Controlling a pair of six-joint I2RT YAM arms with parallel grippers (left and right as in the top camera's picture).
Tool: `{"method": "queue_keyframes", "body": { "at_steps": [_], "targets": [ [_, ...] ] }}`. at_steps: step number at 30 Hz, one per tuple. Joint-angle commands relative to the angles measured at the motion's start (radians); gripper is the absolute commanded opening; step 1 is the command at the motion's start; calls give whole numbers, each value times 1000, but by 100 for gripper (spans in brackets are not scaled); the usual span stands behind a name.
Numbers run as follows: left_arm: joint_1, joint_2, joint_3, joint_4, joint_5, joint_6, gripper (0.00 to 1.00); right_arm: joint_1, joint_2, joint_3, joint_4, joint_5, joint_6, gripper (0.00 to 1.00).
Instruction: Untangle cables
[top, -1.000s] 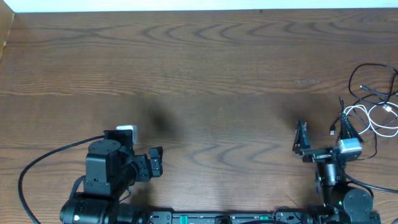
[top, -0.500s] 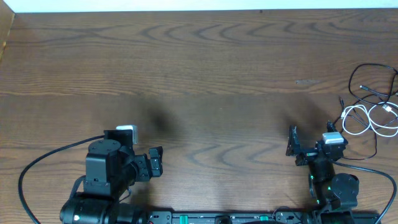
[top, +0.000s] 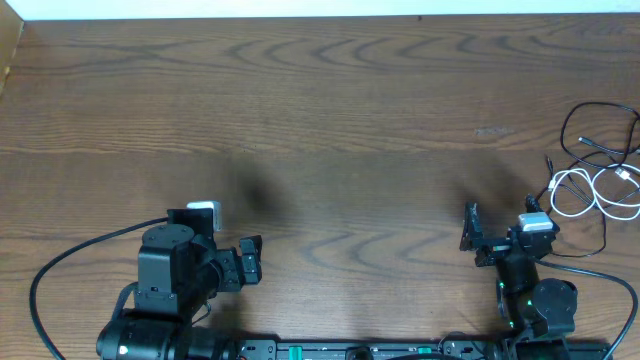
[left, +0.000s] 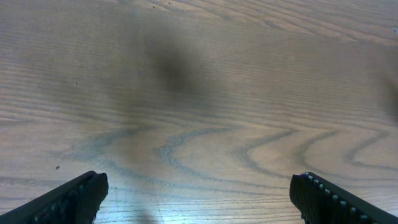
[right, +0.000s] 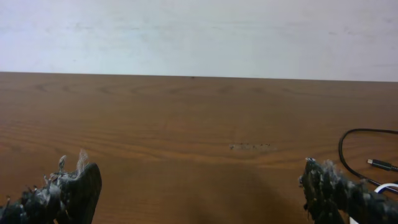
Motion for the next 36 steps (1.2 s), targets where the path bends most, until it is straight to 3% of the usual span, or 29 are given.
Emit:
{"method": "queue_keyframes", "body": {
  "at_steps": [1,14,24,36],
  "targets": [
    [4,-2,-1,0,6,21,98,7,-8,-1,-5,4,-11,99],
    [4,-15,-1,1,6,21,98,7,-8,-2,-5,5,-11,99],
    [4,-160,-56,-17,-21,30,98,7,-8,-1,-5,5,-11,99],
    [4,-481,-466,538,-10,37,98,7,-8,-1,-5,4,-12,99]
  ]
}}
